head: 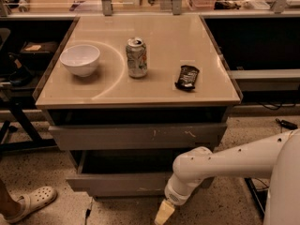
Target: Close middle drawer
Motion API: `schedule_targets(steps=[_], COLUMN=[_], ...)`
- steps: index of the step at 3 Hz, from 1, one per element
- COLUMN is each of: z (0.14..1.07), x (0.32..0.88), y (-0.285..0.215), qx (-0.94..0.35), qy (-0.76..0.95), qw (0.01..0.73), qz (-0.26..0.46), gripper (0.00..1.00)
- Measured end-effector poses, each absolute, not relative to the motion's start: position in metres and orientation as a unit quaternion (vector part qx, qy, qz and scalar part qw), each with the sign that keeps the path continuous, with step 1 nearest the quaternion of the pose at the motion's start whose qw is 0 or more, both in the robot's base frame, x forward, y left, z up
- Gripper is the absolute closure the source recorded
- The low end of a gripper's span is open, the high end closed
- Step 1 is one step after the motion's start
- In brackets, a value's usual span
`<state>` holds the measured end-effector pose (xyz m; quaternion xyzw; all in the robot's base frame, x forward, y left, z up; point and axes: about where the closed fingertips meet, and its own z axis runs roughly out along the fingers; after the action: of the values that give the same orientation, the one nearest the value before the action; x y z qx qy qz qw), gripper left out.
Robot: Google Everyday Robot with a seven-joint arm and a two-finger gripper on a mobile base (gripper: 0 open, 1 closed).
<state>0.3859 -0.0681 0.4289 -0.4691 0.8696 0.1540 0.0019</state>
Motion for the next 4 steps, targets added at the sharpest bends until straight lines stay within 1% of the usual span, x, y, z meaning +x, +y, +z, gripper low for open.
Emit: schedule_targets(steps=[2,3,4], z=[0.429,0.432,0.436], x=[0.386,0.398,0.417], y=[-0.068,-0.062,-0.059], qx=[-0.469,-0.469,-0.464], qy=[0.870,0.871,0.875], qw=[0.002,0.023,0.051], qz=[0.154,0.144,0.128], gripper=[0.65,0.88,1.00])
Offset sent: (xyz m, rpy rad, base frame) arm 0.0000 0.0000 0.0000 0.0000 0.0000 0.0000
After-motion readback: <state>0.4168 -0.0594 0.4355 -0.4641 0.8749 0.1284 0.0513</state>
